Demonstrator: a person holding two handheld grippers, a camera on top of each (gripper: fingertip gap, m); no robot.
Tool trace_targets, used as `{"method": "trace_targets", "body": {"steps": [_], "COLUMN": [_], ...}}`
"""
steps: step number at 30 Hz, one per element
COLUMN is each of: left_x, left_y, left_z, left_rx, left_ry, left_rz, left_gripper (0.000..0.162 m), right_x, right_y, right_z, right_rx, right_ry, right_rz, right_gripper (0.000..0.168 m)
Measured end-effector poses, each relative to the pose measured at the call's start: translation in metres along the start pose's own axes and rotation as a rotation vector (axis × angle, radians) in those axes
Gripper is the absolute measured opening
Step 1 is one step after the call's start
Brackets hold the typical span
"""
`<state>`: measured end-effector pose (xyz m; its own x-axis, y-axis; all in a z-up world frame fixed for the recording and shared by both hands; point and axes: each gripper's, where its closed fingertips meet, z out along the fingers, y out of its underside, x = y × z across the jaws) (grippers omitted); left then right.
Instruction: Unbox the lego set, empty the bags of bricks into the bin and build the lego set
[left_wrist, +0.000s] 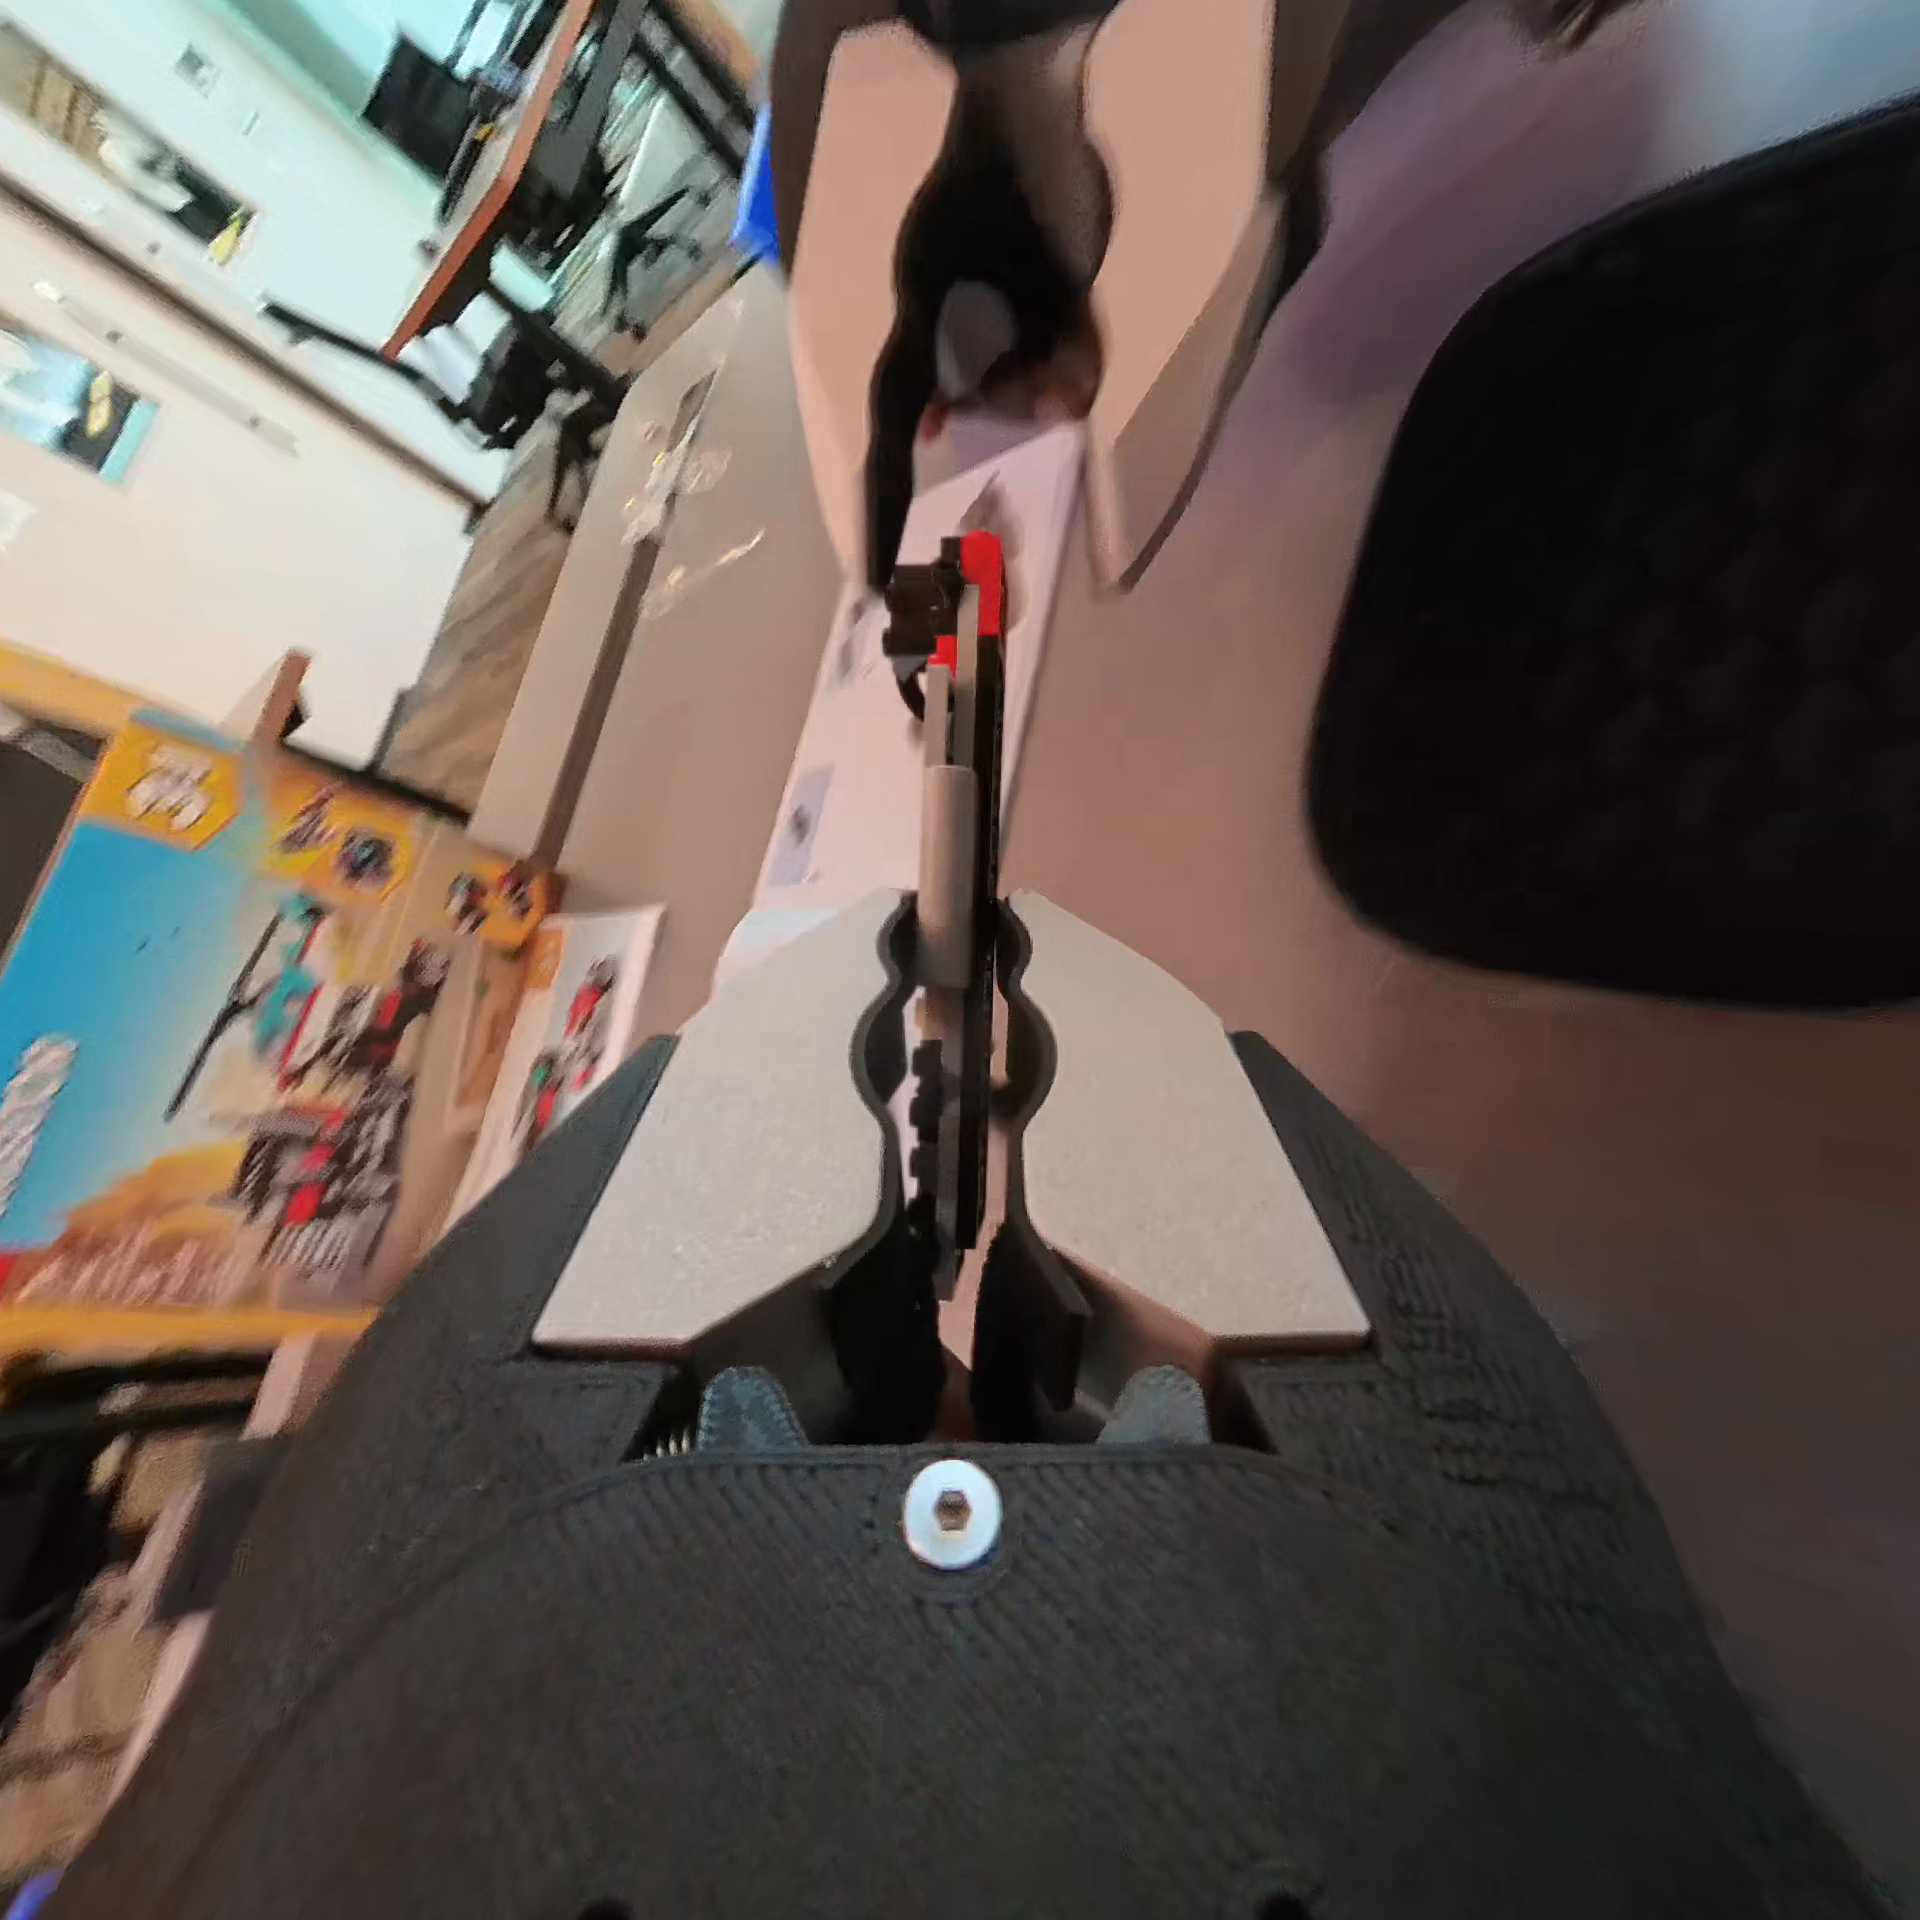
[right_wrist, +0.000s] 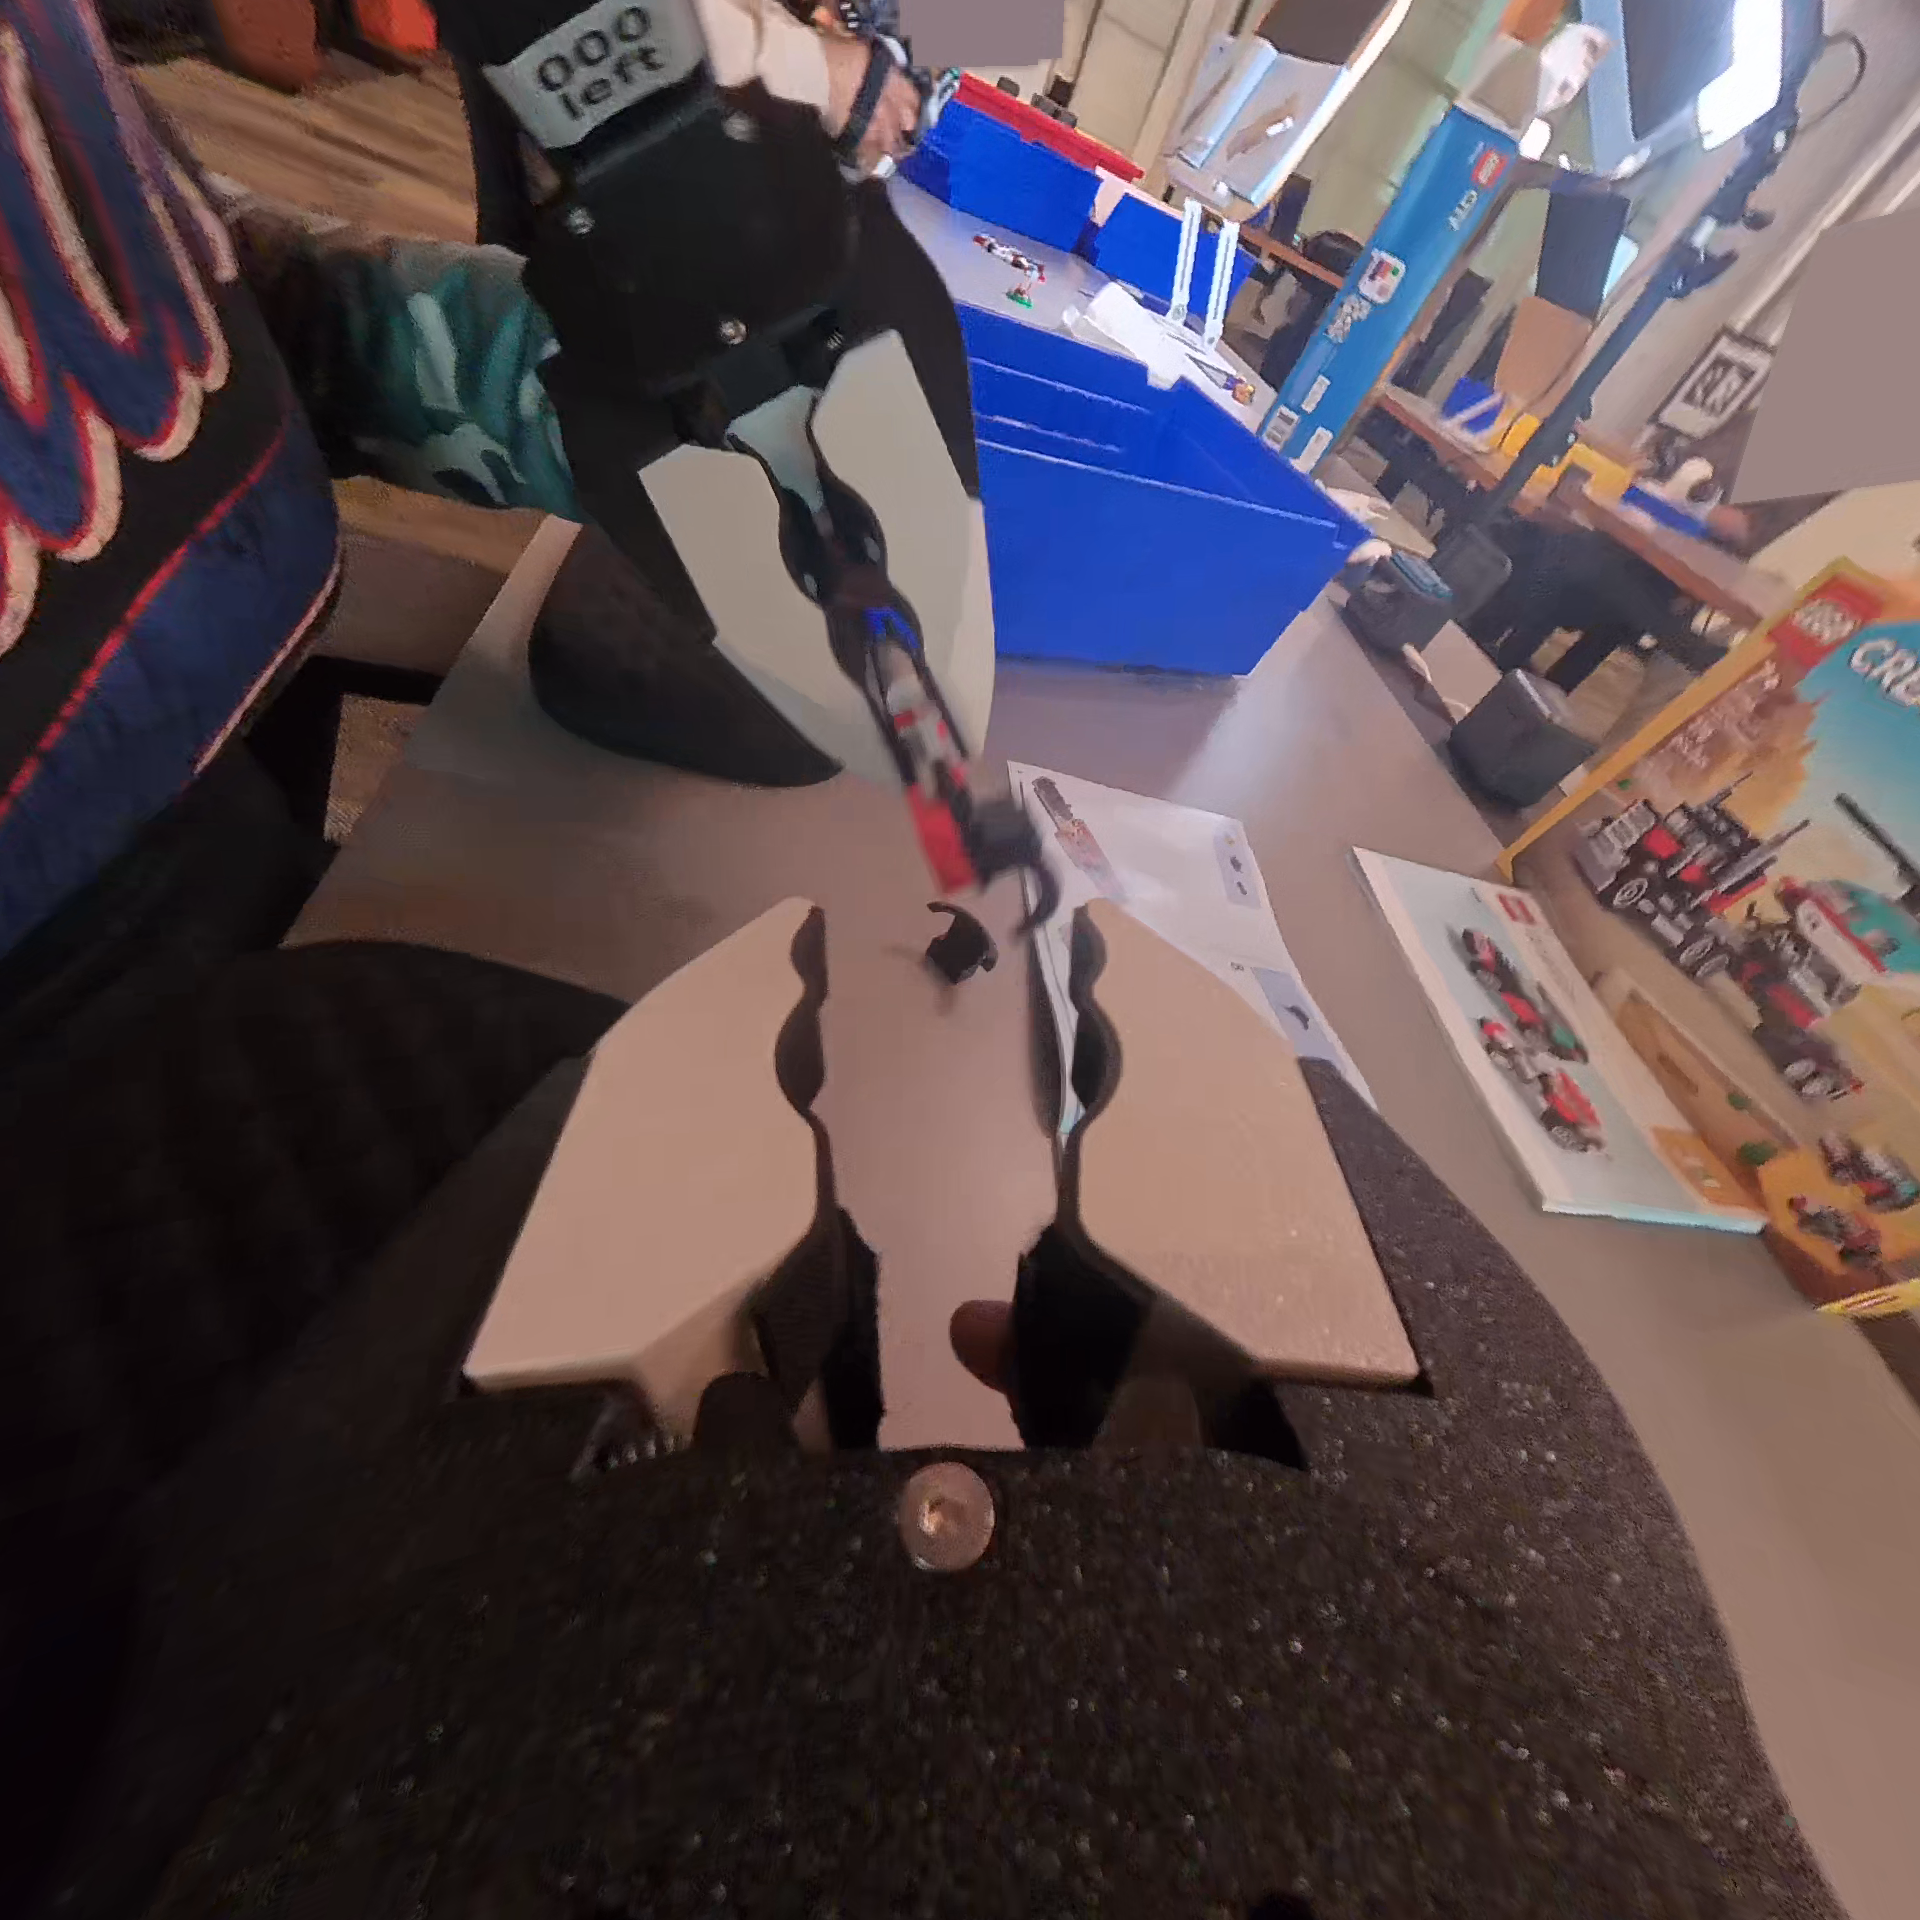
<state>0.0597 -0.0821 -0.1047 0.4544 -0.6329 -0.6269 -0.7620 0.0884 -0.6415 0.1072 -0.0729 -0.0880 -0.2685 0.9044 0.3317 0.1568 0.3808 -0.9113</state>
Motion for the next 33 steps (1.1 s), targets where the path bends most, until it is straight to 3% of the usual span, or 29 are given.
{"method": "trace_targets", "body": {"steps": [7, 11, 18, 21, 22, 28, 33], "left_x": [-0.044, -0.043, -0.045, -0.043, -0.042, -0.03, -0.017], "left_y": [0.081, 0.088, 0.09, 0.094, 0.095, 0.096, 0.075], "left_z": [-0.05, -0.05, -0.047, -0.045, -0.044, -0.034, -0.016], "left_rx": [-0.278, -0.322, -0.377, -0.402, -0.405, -0.369, -0.284], "left_ry": [-0.285, -0.323, -0.401, -0.402, -0.398, -0.313, -0.206], "left_rz": [-0.006, 0.06, 0.203, 0.245, 0.241, 0.098, -0.13], "left_gripper": [0.012, 0.012, 0.012, 0.012, 0.012, 0.012, 0.012], "right_x": [-0.002, -0.004, 0.003, 0.0, 0.0, 0.006, 0.032], "right_y": [0.043, 0.055, 0.068, 0.074, 0.073, 0.063, -0.004], "right_z": [0.038, 0.068, 0.105, 0.108, 0.107, 0.085, 0.046], "right_rx": [-0.213, -0.299, -0.374, -0.412, -0.404, -0.319, -0.084], "right_ry": [-0.089, -0.183, -0.311, -0.319, -0.311, -0.155, 0.221], "right_rz": [0.263, 0.207, 0.087, 0.02, -0.004, -0.183, -0.443], "right_gripper": [0.045, 0.031, 0.027, 0.013, 0.006, 0.004, 0.004]}}
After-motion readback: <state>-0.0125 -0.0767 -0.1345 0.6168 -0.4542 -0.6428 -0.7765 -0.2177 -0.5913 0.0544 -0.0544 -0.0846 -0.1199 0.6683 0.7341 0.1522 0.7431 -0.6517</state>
